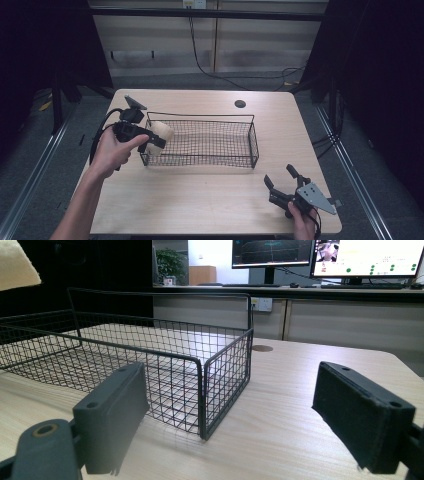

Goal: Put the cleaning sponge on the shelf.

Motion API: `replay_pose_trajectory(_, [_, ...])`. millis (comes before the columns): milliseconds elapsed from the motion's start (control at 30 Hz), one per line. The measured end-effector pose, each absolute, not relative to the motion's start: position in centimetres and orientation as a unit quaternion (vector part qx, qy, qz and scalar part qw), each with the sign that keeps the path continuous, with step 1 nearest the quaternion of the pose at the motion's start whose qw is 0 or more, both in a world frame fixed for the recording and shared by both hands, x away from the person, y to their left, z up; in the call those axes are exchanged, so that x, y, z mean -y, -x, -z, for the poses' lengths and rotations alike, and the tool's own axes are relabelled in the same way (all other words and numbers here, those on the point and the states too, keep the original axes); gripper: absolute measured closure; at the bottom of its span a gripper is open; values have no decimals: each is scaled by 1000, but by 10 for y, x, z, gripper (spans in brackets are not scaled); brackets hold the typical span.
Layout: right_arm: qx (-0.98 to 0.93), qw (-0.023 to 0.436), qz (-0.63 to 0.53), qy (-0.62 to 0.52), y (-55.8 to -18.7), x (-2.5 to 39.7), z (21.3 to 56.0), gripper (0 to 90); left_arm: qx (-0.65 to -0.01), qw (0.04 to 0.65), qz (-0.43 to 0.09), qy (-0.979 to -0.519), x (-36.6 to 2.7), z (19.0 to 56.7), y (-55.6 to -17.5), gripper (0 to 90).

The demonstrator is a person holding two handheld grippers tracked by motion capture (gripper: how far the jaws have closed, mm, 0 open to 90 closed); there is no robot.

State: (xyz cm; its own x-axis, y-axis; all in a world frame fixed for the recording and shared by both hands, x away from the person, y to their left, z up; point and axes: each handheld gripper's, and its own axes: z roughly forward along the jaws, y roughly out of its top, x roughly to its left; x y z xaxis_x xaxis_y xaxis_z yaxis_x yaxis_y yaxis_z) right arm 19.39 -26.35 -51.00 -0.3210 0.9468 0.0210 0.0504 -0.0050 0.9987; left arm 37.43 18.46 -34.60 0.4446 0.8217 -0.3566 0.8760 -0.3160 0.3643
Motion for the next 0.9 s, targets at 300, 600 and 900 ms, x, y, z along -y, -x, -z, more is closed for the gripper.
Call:
replay_pose_trajectory(300, [-584,396,-566,-427,-194,263,510,138,-545,237,47,-803,-180,350,-389,263])
replay_pose_trajectory(600, [-584,396,-566,-427,-194,264,510,138,-562,214,43,-798,-169,353,-397,263])
replay_pose_trajectory(900, [-584,396,-566,-427,-194,264,510,138,-577,187,33,-794,-158,363,-404,264])
